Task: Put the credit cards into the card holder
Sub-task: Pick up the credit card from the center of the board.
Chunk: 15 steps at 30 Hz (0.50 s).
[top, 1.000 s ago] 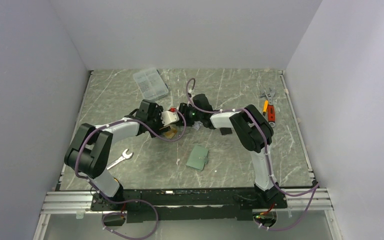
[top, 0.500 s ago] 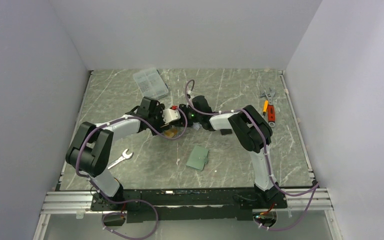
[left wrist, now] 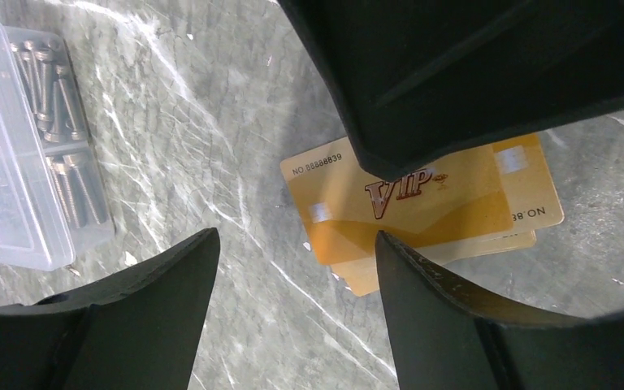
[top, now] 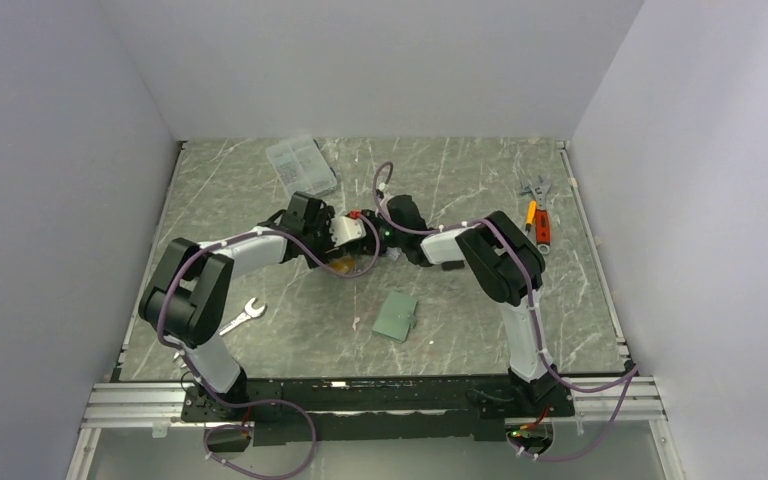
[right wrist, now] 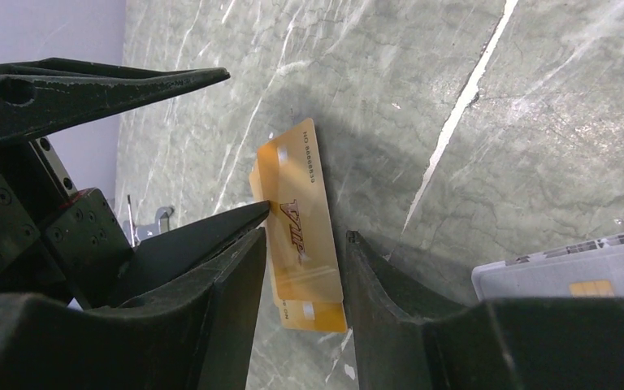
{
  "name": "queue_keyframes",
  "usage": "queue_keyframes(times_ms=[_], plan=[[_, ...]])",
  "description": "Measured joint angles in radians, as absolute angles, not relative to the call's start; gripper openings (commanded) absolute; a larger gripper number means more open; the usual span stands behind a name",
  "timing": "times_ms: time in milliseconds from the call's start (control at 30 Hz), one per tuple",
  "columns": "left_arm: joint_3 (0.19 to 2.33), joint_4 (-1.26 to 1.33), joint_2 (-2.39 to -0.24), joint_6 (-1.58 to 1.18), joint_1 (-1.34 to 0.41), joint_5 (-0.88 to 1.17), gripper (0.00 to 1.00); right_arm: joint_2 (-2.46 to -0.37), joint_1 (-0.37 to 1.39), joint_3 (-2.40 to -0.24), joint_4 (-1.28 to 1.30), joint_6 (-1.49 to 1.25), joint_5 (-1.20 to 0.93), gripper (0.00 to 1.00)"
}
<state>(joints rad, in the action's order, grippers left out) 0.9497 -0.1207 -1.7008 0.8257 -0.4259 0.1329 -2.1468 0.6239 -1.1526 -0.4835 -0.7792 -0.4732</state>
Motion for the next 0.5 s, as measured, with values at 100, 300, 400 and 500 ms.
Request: queue_keyframes(times_ms=[100, 300, 400, 500], plan=[[0.941, -0.103, -1.7, 0.832, -0.432, 0.126, 0.76, -2.147, 0.623, -1.144, -0.5, -0.794, -0.474, 0.46], [0.912, -0.057, -1.689, 0.856, -0.445, 0.118, 0.75, -2.147, 0.622, -1.139, -0.508, -0.811, -0.485, 0.46], [0.905, -0.052, -1.684, 0.869, -0.452, 0.118, 0.75, -2.137, 0.622, -1.114, -0.523, -0.826, -0.493, 0.46], [0.901, -0.052, -1.679, 0.874, -0.456, 0.125, 0.77, -2.099, 0.622, -1.054, -0.534, -0.842, -0.498, 0.47]])
